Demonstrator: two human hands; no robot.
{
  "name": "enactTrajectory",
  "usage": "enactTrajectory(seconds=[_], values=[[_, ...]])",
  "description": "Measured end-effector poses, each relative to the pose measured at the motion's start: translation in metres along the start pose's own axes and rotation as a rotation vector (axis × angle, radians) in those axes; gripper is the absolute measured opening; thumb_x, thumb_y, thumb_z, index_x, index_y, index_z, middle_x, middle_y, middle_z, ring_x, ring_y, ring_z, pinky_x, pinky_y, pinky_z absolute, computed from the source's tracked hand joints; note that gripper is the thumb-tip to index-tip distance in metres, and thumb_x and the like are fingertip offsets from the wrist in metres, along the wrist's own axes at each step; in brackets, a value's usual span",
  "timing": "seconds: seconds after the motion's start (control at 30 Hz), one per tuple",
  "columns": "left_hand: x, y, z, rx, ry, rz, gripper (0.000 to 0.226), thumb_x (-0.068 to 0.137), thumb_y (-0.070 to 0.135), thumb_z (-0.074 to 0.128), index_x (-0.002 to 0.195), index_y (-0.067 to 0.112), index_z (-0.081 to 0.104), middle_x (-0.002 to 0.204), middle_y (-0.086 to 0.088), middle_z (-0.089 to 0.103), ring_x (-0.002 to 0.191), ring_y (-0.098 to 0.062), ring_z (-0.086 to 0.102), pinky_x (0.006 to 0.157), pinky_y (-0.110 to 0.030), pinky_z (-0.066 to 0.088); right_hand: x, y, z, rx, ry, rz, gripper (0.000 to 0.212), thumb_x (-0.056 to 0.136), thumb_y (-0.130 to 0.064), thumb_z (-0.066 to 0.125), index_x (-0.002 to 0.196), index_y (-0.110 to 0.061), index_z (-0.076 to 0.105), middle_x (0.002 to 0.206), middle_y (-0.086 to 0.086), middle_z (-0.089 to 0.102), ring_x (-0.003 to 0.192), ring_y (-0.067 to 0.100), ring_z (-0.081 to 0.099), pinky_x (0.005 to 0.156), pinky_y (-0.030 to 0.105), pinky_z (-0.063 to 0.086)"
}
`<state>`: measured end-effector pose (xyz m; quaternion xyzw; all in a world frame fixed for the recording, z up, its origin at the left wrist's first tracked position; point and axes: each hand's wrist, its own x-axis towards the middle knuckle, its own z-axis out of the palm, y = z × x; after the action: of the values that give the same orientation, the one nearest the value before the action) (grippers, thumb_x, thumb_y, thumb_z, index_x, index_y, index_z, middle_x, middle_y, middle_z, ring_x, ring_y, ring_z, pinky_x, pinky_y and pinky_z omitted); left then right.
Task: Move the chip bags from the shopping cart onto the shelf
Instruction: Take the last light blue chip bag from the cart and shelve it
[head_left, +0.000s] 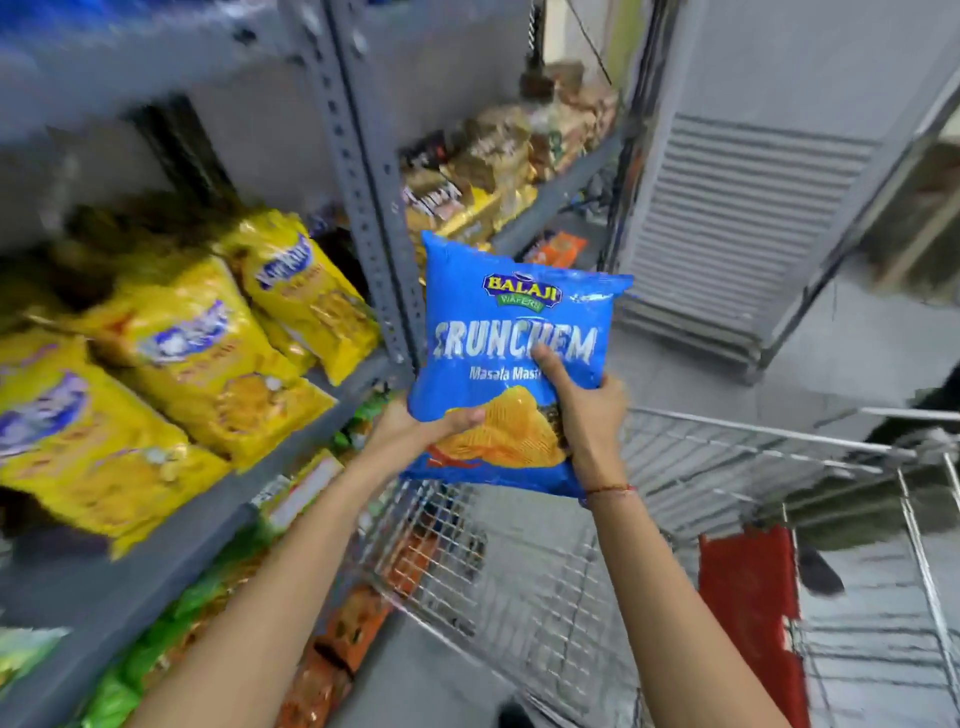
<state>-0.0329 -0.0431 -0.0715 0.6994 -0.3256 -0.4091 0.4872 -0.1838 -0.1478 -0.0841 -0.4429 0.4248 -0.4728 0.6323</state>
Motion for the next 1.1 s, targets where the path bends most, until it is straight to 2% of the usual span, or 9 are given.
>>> enactTrajectory(seconds=[0.1, 0.17, 0.27, 0.43, 0.7, 0.83, 0.93, 1.03, 1.1], values=[[-0.032, 0.048, -0.046, 0.012, 0.113, 0.131, 0.06, 0.041, 0.061, 0.082, 0.089, 0.03, 0.065, 0.086, 0.019, 0.074, 0.084, 0.0, 0.068, 0.077, -0.023, 0.055, -0.021, -0.057, 0.049, 0.05, -0.087, -0.154, 0.018, 0.067, -0.027, 0.085, 0.079, -0.016, 0.076, 0.076, -0.006, 0.077, 0.076, 0.012, 0.072, 0.073, 0.033, 0.059], [-0.06, 0.084, -0.074, 0.002, 0.168, 0.227, 0.025, 0.064, 0.034, 0.079, 0.081, 0.032, 0.061, 0.064, 0.032, 0.068, 0.067, 0.014, 0.063, 0.063, -0.008, 0.05, -0.04, -0.095, 0.083, 0.071, -0.153, -0.248, 0.011, 0.07, -0.025, 0.083, 0.077, -0.02, 0.076, 0.073, -0.009, 0.076, 0.075, 0.01, 0.071, 0.07, 0.029, 0.059], [-0.103, 0.126, -0.112, -0.012, 0.279, 0.355, 0.023, 0.074, 0.01, 0.074, 0.081, 0.027, 0.059, 0.057, 0.032, 0.066, 0.06, 0.013, 0.062, 0.055, -0.003, 0.046, -0.07, -0.14, 0.129, 0.141, -0.3, -0.343, 0.008, 0.071, -0.024, 0.082, 0.076, -0.02, 0.076, 0.076, -0.008, 0.077, 0.078, 0.014, 0.071, 0.073, 0.031, 0.059], [-0.178, 0.17, -0.174, 0.043, 0.521, 0.519, 0.066, 0.042, 0.051, 0.086, 0.099, 0.022, 0.068, 0.099, 0.009, 0.074, 0.092, -0.008, 0.067, 0.083, -0.03, 0.055, -0.128, -0.201, 0.194, 0.251, -0.475, -0.433, 0.006, 0.073, -0.021, 0.08, 0.075, -0.019, 0.074, 0.07, -0.012, 0.076, 0.073, 0.007, 0.07, 0.065, 0.022, 0.055], [-0.289, 0.194, -0.255, 0.081, 0.875, 0.649, 0.059, 0.04, 0.059, 0.081, 0.092, 0.035, 0.068, 0.099, 0.012, 0.074, 0.096, -0.01, 0.068, 0.089, -0.039, 0.054, -0.219, -0.249, 0.294, 0.288, -0.755, -0.524, 0.038, 0.053, -0.049, 0.087, 0.079, -0.023, 0.077, 0.085, -0.004, 0.078, 0.089, 0.018, 0.073, 0.086, 0.044, 0.058], [-0.33, 0.194, -0.287, 0.076, 1.0, 0.647, 0.055, 0.041, 0.055, 0.085, 0.088, 0.033, 0.067, 0.091, 0.012, 0.074, 0.09, -0.012, 0.069, 0.08, -0.038, 0.058, -0.262, -0.257, 0.34, 0.259, -0.854, -0.555, 0.074, 0.045, -0.071, 0.08, 0.089, -0.012, 0.072, 0.092, 0.008, 0.075, 0.092, 0.026, 0.071, 0.088, 0.051, 0.054], [-0.346, 0.188, -0.316, 0.025, 1.093, 0.604, 0.07, 0.035, 0.059, 0.084, 0.095, 0.031, 0.061, 0.104, 0.005, 0.07, 0.096, -0.017, 0.068, 0.082, -0.04, 0.057, -0.288, -0.258, 0.365, 0.232, -0.944, -0.504, 0.048, 0.062, -0.053, 0.081, 0.084, -0.014, 0.063, 0.091, -0.002, 0.068, 0.093, 0.02, 0.065, 0.084, 0.039, 0.051], [-0.355, 0.181, -0.34, 0.005, 1.152, 0.583, 0.057, 0.046, 0.047, 0.088, 0.092, 0.03, 0.057, 0.101, 0.006, 0.067, 0.094, -0.011, 0.065, 0.078, -0.027, 0.054, -0.302, -0.251, 0.389, 0.203, -1.008, -0.479, 0.044, 0.072, -0.045, 0.078, 0.088, -0.016, 0.049, 0.101, -0.009, 0.055, 0.102, 0.015, 0.054, 0.086, 0.029, 0.04], [-0.357, 0.176, -0.355, 0.004, 1.165, 0.563, 0.052, 0.056, 0.037, 0.085, 0.099, 0.026, 0.059, 0.105, 0.003, 0.068, 0.094, -0.01, 0.065, 0.079, -0.028, 0.054, -0.308, -0.244, 0.404, 0.211, -1.033, -0.482, 0.045, 0.066, -0.053, 0.08, 0.084, -0.018, 0.058, 0.096, -0.008, 0.063, 0.103, 0.019, 0.06, 0.09, 0.033, 0.046]])
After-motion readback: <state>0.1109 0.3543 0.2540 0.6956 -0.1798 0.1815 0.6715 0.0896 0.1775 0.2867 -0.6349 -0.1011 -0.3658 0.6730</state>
